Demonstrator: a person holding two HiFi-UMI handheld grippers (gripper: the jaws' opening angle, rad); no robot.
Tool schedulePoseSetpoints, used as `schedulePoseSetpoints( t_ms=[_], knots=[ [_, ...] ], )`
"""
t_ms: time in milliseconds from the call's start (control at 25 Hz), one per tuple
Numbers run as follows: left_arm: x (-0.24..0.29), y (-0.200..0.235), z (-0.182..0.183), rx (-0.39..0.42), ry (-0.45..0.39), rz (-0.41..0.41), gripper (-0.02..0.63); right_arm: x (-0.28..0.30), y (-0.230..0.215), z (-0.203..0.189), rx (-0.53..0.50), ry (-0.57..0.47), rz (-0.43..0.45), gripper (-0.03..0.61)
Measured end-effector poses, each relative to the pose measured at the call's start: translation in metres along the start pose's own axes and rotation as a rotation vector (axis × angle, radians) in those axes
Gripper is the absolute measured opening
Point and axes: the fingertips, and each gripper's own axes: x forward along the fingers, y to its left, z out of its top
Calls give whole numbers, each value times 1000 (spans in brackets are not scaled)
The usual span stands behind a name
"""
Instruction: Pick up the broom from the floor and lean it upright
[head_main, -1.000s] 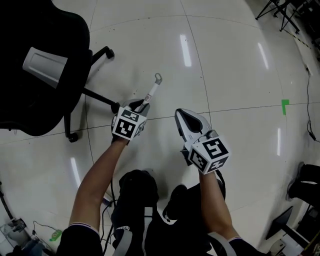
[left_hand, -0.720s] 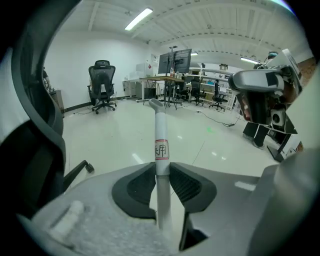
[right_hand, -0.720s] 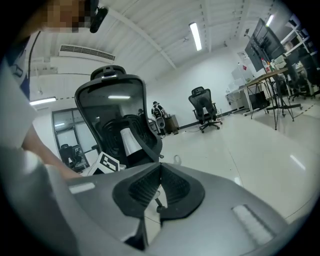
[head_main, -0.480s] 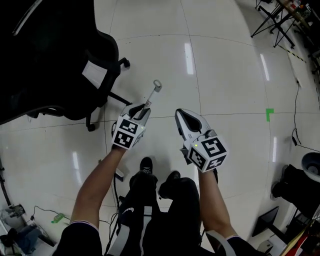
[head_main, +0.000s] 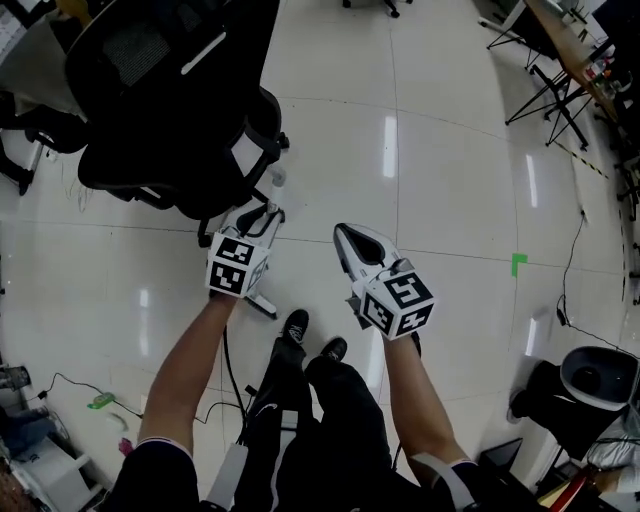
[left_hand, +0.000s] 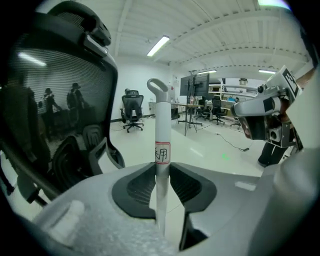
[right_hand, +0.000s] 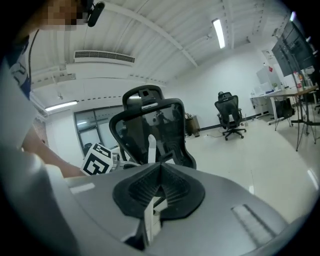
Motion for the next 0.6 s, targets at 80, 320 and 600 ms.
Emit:
schedulePoseSetpoints(
  t_ms=[80, 320, 600],
  knots=[
    [-20, 12, 10, -45, -26, 44, 94, 3, 16, 17, -25, 0, 33, 6],
    [-61, 58, 16, -188, -73, 181, 93, 27, 43, 48, -75, 8, 88, 6],
    [-70, 133, 9, -321, -92, 315, 95, 79, 74, 77, -133, 38, 120, 6]
  ],
)
